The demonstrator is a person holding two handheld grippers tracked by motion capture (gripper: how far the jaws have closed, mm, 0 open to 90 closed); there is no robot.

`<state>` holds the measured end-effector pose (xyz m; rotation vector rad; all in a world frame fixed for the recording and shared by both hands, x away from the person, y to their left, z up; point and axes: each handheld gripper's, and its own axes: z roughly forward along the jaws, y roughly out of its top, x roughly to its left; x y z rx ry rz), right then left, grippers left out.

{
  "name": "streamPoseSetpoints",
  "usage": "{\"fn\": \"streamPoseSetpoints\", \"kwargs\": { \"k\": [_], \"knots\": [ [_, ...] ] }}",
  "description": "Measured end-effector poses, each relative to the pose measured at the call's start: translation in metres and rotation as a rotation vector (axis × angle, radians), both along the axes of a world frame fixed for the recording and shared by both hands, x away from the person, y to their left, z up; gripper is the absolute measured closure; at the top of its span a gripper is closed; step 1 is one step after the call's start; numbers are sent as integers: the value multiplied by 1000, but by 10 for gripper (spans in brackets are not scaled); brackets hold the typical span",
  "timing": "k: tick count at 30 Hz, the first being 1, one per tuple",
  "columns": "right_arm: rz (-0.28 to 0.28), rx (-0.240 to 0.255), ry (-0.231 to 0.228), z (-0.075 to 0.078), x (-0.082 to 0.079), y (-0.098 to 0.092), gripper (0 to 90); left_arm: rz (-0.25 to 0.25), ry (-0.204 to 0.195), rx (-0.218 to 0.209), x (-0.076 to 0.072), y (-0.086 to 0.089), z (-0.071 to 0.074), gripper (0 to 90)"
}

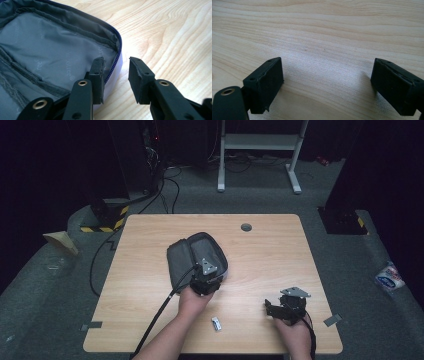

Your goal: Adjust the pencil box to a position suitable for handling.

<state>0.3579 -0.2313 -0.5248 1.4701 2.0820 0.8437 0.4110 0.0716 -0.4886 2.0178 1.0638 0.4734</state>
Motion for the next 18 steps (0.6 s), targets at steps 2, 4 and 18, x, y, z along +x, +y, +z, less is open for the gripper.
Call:
{"fn": "streamPoseSetpoints", "kwargs": {
  "k": [2, 4, 18],
  "knots": [
    [0, 0, 0, 0, 0, 0, 103, -4, -2, -9, -2, 1, 0, 653],
    [0, 0, 0, 0, 0, 0, 103, -10, 1, -20, -6, 3, -1, 651],
    [-3, 2, 1, 0, 0, 0, 105, -40, -21, -53, -33, 25, -6, 610]
  ]
}}
